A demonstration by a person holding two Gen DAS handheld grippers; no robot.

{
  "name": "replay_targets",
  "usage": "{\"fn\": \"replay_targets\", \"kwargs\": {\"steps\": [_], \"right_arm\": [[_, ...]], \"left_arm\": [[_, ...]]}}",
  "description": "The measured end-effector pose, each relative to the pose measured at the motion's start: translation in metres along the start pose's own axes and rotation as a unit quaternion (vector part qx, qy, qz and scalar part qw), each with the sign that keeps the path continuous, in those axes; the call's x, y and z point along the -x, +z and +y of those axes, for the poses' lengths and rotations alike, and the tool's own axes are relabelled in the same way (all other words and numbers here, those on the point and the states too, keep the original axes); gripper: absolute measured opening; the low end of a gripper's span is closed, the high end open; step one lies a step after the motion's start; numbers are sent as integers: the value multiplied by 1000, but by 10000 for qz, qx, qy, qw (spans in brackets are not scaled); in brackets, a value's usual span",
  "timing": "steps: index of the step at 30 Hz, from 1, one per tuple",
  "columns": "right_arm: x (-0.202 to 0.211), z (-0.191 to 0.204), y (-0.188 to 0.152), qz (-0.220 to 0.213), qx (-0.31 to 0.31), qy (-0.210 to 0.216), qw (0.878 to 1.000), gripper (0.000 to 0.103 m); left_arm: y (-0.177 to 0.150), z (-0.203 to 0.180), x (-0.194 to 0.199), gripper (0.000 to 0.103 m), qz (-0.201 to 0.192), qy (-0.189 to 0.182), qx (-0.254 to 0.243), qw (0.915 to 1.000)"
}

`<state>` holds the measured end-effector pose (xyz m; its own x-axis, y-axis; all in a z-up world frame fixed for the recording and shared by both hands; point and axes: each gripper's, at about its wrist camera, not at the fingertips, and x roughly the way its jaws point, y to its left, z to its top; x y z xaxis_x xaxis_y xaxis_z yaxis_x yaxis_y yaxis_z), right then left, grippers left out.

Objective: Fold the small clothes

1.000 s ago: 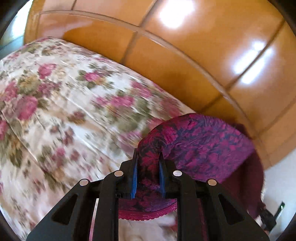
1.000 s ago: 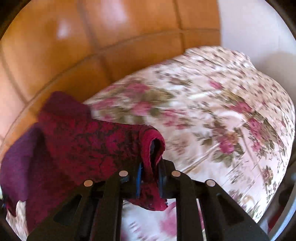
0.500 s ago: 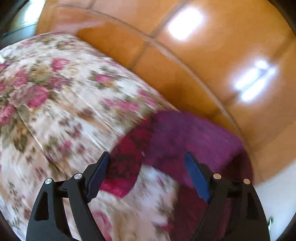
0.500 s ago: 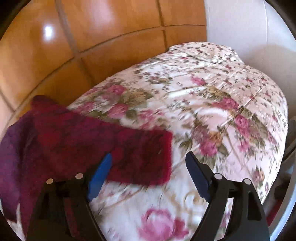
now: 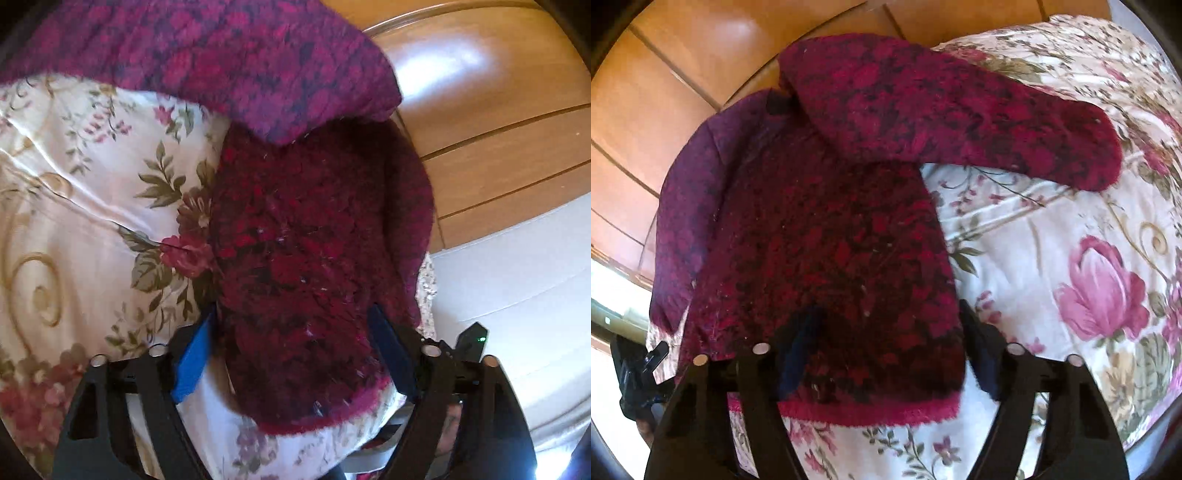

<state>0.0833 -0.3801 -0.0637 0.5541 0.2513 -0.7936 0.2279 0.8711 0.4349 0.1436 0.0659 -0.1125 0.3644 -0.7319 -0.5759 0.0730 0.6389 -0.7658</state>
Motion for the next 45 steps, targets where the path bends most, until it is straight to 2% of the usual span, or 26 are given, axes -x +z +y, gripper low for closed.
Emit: {"fn": "replay_targets", "kwargs": {"steps": [1, 2, 3, 4, 6, 8, 12, 16, 20, 22, 23, 24, 25, 26, 27, 30, 31, 32, 34, 37, 40, 42, 43, 45], "right_arm": [[-2, 2, 2, 18, 68, -37, 10000, 60], [-3, 4, 3, 33, 139, -36, 9999, 52], [-3, 6, 3, 50, 190, -23, 9998, 41], [-2, 11, 3, 62, 293, -26, 9995, 37], [3, 17, 3, 33, 391, -53, 9992, 25], [17, 26, 4, -42, 549, 35, 9985, 23], [46, 40, -3, -132, 959, 198, 9951, 22], [71, 42, -30, 51, 1320, 287, 9908, 21], [66, 22, -55, 371, 1146, 118, 9926, 21], [58, 16, -60, 444, 1093, -70, 9930, 22], [54, 12, -58, 459, 1068, -129, 9931, 23], [52, 11, -58, 473, 1042, -155, 9933, 26], [51, 13, -56, 453, 1081, -228, 9928, 30], [52, 15, -55, 404, 1152, -332, 9920, 43], [52, 20, -55, 329, 1221, -450, 9909, 58], [58, 31, -47, 18, 1353, -609, 9889, 66], [60, 37, -43, -110, 1418, -616, 9879, 68], [62, 44, -41, -188, 1464, -576, 9874, 72], [59, 62, -37, -255, 1563, -328, 9868, 74], [38, 97, -39, -112, 1860, 64, 9825, 77], [16, 129, -51, 180, 2123, 338, 9764, 77], [1, 133, -58, 302, 2256, 411, 9729, 77], [-5, 141, -62, 396, 2310, 464, 9710, 77], [-7, 152, -67, 522, 2354, 529, 9691, 77]], "left_arm": [[2, 1, -3, 43, 7, 64, 18, 10000], [3, 2, -4, 29, 26, 65, 35, 10000], [4, 4, -5, 26, 52, 77, 62, 9999], [6, 4, -2, 22, 11, 109, 34, 9999], [5, -2, 1, 18, -83, 237, -151, 9996], [0, -12, 12, 15, -175, 242, -281, 9992], [-7, -28, 49, 13, -338, 238, -564, 9976], [-31, -30, 76, 13, -300, 345, -723, 9963], [-58, -13, 75, 13, -74, 580, -620, 9964], [-67, -6, 67, 17, 38, 633, -571, 9964], [-68, -2, 65, 22, 14, 808, -496, 9955], [-66, -1, 64, 23, 25, 812, -445, 9957], [-66, 2, 67, 36, 23, 751, -386, 9964], [-64, 3, 71, 44, -54, 738, -300, 9968], [-60, 9, 83, 52, -238, 746, -195, 9967], [-49, 26, 113, 54, -731, 935, -6, 9929], [-40, 32, 122, 59, -905, 1073, 80, 9901], [-31, 36, 129, 69, -1083, 1220, 178, 9864], [-11, 50, 146, 72, -1466, 1457, 392, 9776], [21, 70, 162, 78, -1904, 1730, 703, 9638], [58, 93, 180, 78, -2149, 2030, 909, 9510], [82, 109, 180, 78, -2263, 2328, 961, 9409], [92, 112, 179, 78, -2295, 2394, 975, 9384], [109, 118, 176, 79, -2266, 2397, 881, 9399]]}}
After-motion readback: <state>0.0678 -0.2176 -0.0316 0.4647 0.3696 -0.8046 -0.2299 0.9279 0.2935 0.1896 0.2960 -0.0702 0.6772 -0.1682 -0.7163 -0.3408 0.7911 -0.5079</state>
